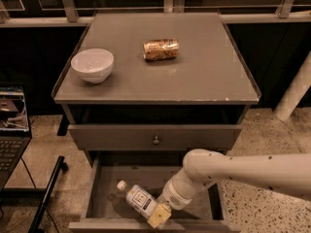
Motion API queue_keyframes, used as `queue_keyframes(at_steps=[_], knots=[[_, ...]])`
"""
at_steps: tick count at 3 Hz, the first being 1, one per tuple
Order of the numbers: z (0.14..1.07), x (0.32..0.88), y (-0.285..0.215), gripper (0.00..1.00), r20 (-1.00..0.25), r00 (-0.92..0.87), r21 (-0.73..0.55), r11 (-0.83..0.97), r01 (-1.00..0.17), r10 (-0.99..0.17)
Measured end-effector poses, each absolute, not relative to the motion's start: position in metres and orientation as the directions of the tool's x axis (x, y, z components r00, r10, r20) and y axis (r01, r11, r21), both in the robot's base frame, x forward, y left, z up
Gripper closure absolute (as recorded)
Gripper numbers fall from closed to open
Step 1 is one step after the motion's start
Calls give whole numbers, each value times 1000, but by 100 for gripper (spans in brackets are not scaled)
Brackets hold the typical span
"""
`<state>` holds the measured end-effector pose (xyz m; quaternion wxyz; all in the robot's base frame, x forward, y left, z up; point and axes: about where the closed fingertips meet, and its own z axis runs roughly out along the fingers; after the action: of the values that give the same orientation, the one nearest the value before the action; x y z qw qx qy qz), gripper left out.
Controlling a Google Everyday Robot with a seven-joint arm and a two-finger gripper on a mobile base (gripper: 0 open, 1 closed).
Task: Pick blue plastic bottle from middle drawer and place on counter
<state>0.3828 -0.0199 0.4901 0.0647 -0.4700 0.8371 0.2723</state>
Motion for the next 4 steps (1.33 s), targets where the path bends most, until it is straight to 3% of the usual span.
queue_keyframes(at_steps=[1,4], knots=[[496,373,-50,100,-407,-527,375,390,-841,-746],[547,370,-56,100,-380,-487,303,392,-869,-786]])
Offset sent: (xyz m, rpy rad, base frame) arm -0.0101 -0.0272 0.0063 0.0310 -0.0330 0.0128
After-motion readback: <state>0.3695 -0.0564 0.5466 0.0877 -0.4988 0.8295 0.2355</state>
